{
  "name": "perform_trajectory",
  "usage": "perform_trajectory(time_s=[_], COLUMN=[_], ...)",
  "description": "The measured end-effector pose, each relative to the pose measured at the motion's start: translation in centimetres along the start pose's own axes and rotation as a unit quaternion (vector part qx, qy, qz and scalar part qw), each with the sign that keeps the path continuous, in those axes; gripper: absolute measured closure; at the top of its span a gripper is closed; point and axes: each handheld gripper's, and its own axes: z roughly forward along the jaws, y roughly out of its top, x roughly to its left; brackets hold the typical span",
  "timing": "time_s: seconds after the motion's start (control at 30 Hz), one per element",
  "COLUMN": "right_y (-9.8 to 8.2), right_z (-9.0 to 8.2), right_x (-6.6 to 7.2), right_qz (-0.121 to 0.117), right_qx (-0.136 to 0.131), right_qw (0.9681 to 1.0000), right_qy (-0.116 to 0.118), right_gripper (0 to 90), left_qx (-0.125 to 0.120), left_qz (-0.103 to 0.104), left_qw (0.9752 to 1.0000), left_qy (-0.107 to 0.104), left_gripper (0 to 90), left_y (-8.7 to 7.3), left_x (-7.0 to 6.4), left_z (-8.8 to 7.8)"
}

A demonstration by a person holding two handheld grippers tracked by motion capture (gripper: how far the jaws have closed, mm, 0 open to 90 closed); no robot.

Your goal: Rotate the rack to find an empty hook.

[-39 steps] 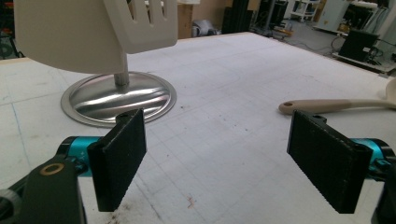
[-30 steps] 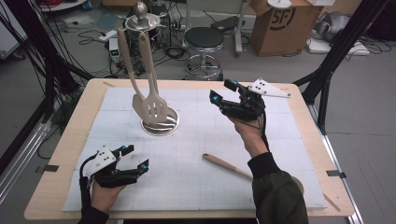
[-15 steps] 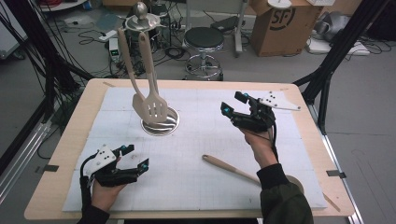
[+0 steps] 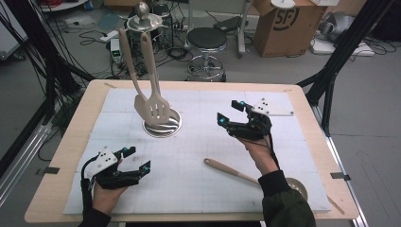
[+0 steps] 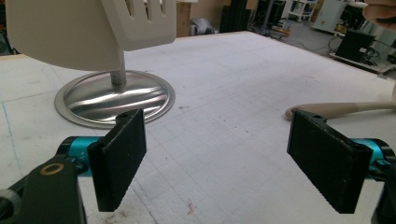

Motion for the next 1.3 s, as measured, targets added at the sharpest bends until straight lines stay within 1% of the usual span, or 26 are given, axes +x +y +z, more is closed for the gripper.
perform_trajectory(time_s=[0.07, 0.13, 0.2, 0.27, 0.3, 0.33, 0.37, 0.4, 0.5, 0.73, 0.83, 0.9, 0.97, 1.07, 1.13, 1.23, 1.3], right_y=[-0.3, -0.6, -1.1, -1.6, -1.8, -1.9, -2.0, -2.1, -2.2, -2.5, -2.5, -2.5, -2.7, -2.9, -3.2, -3.6, -3.8], right_z=[0.1, 0.0, -0.2, -0.4, -0.4, -0.4, -0.4, -0.5, -0.6, -0.9, -1.1, -1.2, -1.5, -2.0, -2.4, -3.2, -3.5], right_x=[0.3, 0.6, 0.7, 0.8, 0.9, 0.9, 1.1, 1.3, 1.7, 2.2, 2.5, 2.7, 2.9, 3.1, 3.1, 3.1, 3.1], right_qz=[-0.008, -0.021, -0.015, -0.015, -0.011, -0.011, -0.012, -0.018, -0.028, -0.036, -0.036, -0.044, -0.044, -0.054, -0.054, -0.045, -0.04], right_qx=[0.012, 0.022, 0.027, 0.031, 0.032, 0.035, 0.043, 0.045, 0.045, 0.055, 0.054, 0.055, 0.057, 0.065, 0.068, 0.068, 0.075], right_qw=[0.9999, 0.9995, 0.9995, 0.9994, 0.9994, 0.9993, 0.999, 0.9988, 0.9986, 0.9978, 0.9978, 0.9975, 0.9973, 0.9963, 0.996, 0.9964, 0.9961], right_qy=[0.005, 0.001, 0.003, 0.001, 0.0, 0.0, 0.0, -0.003, -0.003, -0.009, -0.01, -0.013, -0.013, -0.016, -0.019, -0.023, -0.023], right_gripper=[24.1, 24.2, 24.2, 24.2, 24.2, 24.2, 24.2, 24.2, 24.4, 24.4, 24.5, 24.6, 24.6, 24.8, 24.9, 25.0, 25.0], left_qx=[0.0, -0.001, -0.001, 0.0, 0.0, -0.001, -0.002, -0.003, -0.003, -0.003, -0.004, -0.004, -0.004, -0.002, 0.0, 0.002, 0.001], left_qz=[0.0, -0.002, -0.001, -0.002, -0.001, -0.001, -0.002, -0.003, -0.002, -0.005, -0.003, -0.001, 0.0, 0.0, 0.001, 0.002, 0.005], left_qw=[1.0, 1.0, 1.0, 1.0, 1.0, 1.0, 1.0, 1.0, 1.0, 1.0, 1.0, 1.0, 1.0, 1.0, 1.0, 0.9999, 0.9999], left_qy=[0.0, 0.0, 0.0, -0.002, -0.003, -0.004, -0.004, -0.003, -0.004, -0.004, -0.004, -0.005, -0.006, -0.006, -0.007, -0.01, -0.01], left_gripper=[20.3, 20.2, 20.2, 20.2, 20.2, 20.2, 20.2, 20.2, 20.2, 20.2, 20.2, 20.2, 20.2, 20.2, 20.2, 20.2, 20.2], left_y=[0.0, 0.0, 0.0, 0.0, 0.0, 0.0, 0.0, 0.0, 0.0, -0.2, -0.2, -0.3, -0.3, -0.4, -0.5, -0.6, -0.6], left_x=[0.0, 0.0, -0.1, -0.1, -0.1, -0.1, -0.1, -0.2, -0.2, -0.4, -0.8, -1.1, -1.3, -1.6, -1.8, -2.1, -2.3], left_z=[0.0, 0.0, 0.0, 0.0, 0.0, -0.1, -0.1, -0.1, -0.2, -0.5, -0.7, -0.9, -1.0, -1.1, -1.1, -1.1, -1.1])
